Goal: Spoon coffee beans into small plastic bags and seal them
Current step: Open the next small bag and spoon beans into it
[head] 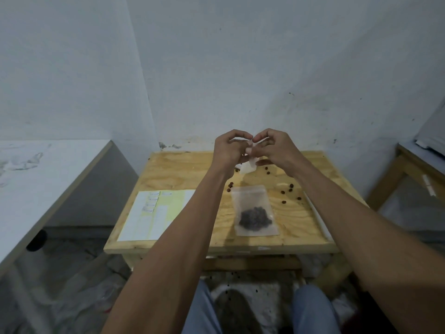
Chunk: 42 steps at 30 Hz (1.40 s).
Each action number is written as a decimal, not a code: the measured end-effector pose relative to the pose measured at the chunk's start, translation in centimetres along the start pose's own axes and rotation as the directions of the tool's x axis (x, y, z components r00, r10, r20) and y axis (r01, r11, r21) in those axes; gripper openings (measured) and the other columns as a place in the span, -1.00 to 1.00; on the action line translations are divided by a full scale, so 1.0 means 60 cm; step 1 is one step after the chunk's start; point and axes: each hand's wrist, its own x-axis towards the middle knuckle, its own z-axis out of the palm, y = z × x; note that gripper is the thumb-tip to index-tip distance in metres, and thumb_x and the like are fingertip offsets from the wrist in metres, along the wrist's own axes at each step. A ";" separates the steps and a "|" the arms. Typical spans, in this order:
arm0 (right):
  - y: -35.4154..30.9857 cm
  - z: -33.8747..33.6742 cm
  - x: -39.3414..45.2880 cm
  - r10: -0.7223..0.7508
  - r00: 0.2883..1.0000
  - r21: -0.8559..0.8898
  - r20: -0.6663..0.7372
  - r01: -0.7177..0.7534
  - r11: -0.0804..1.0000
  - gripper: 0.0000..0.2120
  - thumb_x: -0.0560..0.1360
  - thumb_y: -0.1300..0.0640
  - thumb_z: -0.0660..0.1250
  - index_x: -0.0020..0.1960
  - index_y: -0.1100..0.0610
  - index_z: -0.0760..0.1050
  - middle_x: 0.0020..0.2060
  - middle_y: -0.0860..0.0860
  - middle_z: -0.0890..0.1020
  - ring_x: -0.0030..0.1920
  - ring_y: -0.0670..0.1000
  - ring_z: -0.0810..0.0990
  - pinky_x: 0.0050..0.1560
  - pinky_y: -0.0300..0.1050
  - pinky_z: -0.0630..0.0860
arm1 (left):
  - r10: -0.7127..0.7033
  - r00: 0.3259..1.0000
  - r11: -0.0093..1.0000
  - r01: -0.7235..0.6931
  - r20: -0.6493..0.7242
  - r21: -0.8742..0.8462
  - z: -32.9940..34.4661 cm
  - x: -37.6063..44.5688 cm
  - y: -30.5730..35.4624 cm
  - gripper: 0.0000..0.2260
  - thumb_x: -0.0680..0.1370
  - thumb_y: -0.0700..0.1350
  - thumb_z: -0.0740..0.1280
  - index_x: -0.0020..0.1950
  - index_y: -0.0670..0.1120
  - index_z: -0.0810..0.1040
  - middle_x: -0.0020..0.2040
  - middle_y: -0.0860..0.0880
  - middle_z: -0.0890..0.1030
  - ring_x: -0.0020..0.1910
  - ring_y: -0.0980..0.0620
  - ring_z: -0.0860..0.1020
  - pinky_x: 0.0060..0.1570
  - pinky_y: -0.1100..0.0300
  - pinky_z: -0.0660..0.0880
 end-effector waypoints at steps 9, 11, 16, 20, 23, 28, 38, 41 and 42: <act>0.003 0.009 -0.005 0.023 0.994 -0.005 -0.104 -0.024 1.000 -0.75 0.39 0.46 0.38 0.02 0.25 0.58 -0.14 0.24 0.67 -0.26 0.11 0.70 -0.09 0.12 0.71 | 0.016 0.999 0.997 -0.014 -0.035 0.071 -0.005 -0.007 -0.004 -0.79 0.52 -0.47 0.27 -0.11 -0.24 0.65 -0.28 -0.16 0.61 -0.31 -0.04 0.62 -0.27 0.14 0.60; 0.002 0.013 -0.006 -0.012 0.989 -0.080 -0.146 0.000 0.997 -0.75 0.39 0.43 0.37 0.02 0.20 0.54 -0.21 0.23 0.66 -0.34 0.09 0.68 -0.12 0.15 0.71 | 0.076 0.996 0.983 -0.066 -0.052 0.173 -0.004 -0.005 -0.004 -0.79 0.49 -0.46 0.25 -0.12 -0.27 0.66 -0.33 -0.13 0.58 -0.33 -0.01 0.62 -0.28 0.14 0.61; -0.002 0.027 -0.011 -0.158 0.973 -0.250 -0.167 0.114 0.962 -0.76 0.43 0.40 0.36 0.04 0.16 0.53 -0.23 0.21 0.67 -0.27 0.12 0.67 -0.28 -0.09 0.62 | 0.083 0.992 0.934 -0.044 -0.093 0.355 0.011 -0.002 0.008 -0.87 0.47 -0.36 0.31 -0.09 -0.25 0.66 -0.22 -0.25 0.68 -0.31 -0.13 0.69 -0.31 0.08 0.67; -0.003 0.025 -0.009 -0.189 0.967 -0.293 -0.171 0.134 0.947 -0.82 0.49 0.39 0.37 0.02 0.19 0.63 -0.20 0.10 0.67 -0.30 -0.04 0.63 -0.42 -0.41 0.45 | 0.065 0.988 0.952 -0.019 -0.141 0.304 0.007 0.009 0.004 -0.89 0.46 -0.41 0.36 -0.07 -0.30 0.67 -0.33 -0.15 0.65 -0.44 -0.04 0.64 -0.22 0.00 0.70; -0.003 0.025 -0.010 -0.161 0.974 -0.278 -0.162 0.112 0.954 -0.79 0.47 0.41 0.37 0.03 0.19 0.65 -0.25 0.11 0.67 -0.38 -0.02 0.64 -0.35 -0.30 0.53 | 0.047 0.988 0.962 -0.005 -0.147 0.274 0.009 0.010 -0.001 -0.85 0.47 -0.40 0.32 -0.03 -0.30 0.65 -0.37 -0.11 0.61 -0.43 -0.02 0.62 -0.23 0.02 0.69; -0.007 0.021 -0.007 -0.119 0.989 -0.289 -0.085 0.090 0.953 -0.76 0.43 0.41 0.46 0.07 0.23 0.67 -0.20 0.14 0.67 -0.29 0.04 0.69 -0.27 -0.19 0.63 | -0.036 0.993 0.980 0.058 -0.114 0.189 0.002 0.008 -0.007 -0.86 0.48 -0.34 0.47 0.02 -0.33 0.63 -0.19 -0.25 0.67 -0.37 -0.04 0.63 -0.27 0.06 0.67; 0.006 0.022 -0.003 -0.122 0.978 -0.409 -0.168 0.044 0.911 -0.76 0.47 0.33 0.45 0.11 0.15 0.70 -0.11 0.13 0.69 -0.26 0.04 0.64 -0.41 -0.25 0.47 | 0.130 0.991 0.880 -0.129 0.031 0.456 -0.004 0.011 -0.016 -0.76 0.46 -0.42 0.35 0.02 -0.20 0.71 -0.37 -0.06 0.61 -0.41 -0.04 0.57 -0.27 0.00 0.62; 0.018 0.028 -0.004 -0.200 0.952 -0.493 -0.232 0.062 0.868 -0.74 0.47 0.35 0.38 0.07 0.13 0.72 -0.15 0.13 0.70 -0.22 0.07 0.66 -0.19 -0.05 0.63 | 0.178 0.983 0.812 -0.174 0.048 0.557 0.003 0.011 -0.015 -0.72 0.43 -0.41 0.36 0.04 -0.17 0.72 -0.45 -0.02 0.51 -0.45 -0.04 0.49 -0.28 0.00 0.58; 0.021 0.027 -0.004 -0.226 0.940 -0.507 -0.254 0.070 0.859 -0.73 0.47 0.36 0.36 0.06 0.13 0.73 -0.12 0.14 0.71 -0.18 0.10 0.68 -0.12 -0.02 0.66 | 0.197 0.979 0.788 -0.193 0.056 0.585 0.004 0.008 -0.013 -0.70 0.42 -0.41 0.36 0.06 -0.15 0.73 -0.46 -0.03 0.47 -0.44 -0.05 0.46 -0.30 -0.02 0.56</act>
